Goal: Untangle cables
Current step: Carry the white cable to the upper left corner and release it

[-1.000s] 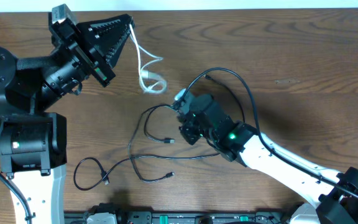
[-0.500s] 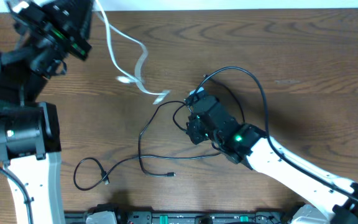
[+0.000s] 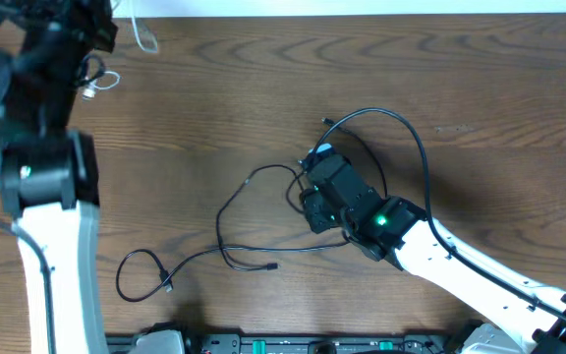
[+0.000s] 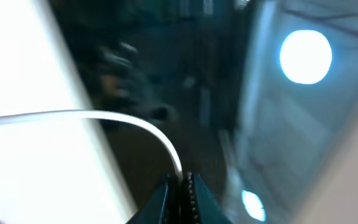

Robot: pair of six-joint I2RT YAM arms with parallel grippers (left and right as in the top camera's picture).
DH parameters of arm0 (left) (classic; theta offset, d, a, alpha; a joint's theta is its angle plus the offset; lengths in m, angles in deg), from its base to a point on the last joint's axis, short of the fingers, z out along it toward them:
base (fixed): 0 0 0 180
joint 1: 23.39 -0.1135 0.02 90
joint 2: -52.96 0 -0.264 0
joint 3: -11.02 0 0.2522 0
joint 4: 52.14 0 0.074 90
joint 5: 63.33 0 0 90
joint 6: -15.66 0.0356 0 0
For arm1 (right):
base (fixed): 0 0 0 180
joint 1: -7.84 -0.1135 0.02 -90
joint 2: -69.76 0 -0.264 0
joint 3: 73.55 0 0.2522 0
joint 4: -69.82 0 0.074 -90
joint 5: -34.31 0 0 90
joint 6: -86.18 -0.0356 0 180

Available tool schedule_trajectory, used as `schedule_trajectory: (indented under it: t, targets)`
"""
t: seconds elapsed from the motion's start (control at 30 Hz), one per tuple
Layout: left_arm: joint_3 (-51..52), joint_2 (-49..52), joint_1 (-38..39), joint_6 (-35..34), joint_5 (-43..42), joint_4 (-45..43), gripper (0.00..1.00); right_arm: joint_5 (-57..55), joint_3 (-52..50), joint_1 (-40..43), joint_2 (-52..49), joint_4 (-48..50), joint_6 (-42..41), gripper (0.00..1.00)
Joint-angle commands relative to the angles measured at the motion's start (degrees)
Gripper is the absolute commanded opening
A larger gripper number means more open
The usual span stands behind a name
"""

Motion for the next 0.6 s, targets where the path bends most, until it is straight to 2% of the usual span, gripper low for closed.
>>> schedule_trajectory:
  t: [0.0,0.13,0.3,0.37,0.57]
  targets:
    - [-0.57,4.5,-0.22,22.71,1.55,3.37,0.07,-0.7,0.04,0.46,0.5,-1.22,-0.76,0.99]
    - [-0.57,8.0,-0.22,37.92,-1.09,13.11,0.07,-0.7,0.04,0.46,0.5,-2.71,-0.74,0.99]
    - [-0.57,9.57,-0.74,40.46,-0.76,29.75,0.08,-0.72,0.04,0.44,0.5,-3.43,-0.74,0.99]
    - [-0.57,9.68,-1.29,41.24,-0.81,33.83,0.07,-0.72,0.04,0.44,0.5,-3.45,-0.74,0.99]
    - [-0.55,10.51,-1.53,59.34,7.1,34.77,0.08,-0.7,0.04,0.44,0.44,-3.43,-0.74,0.99]
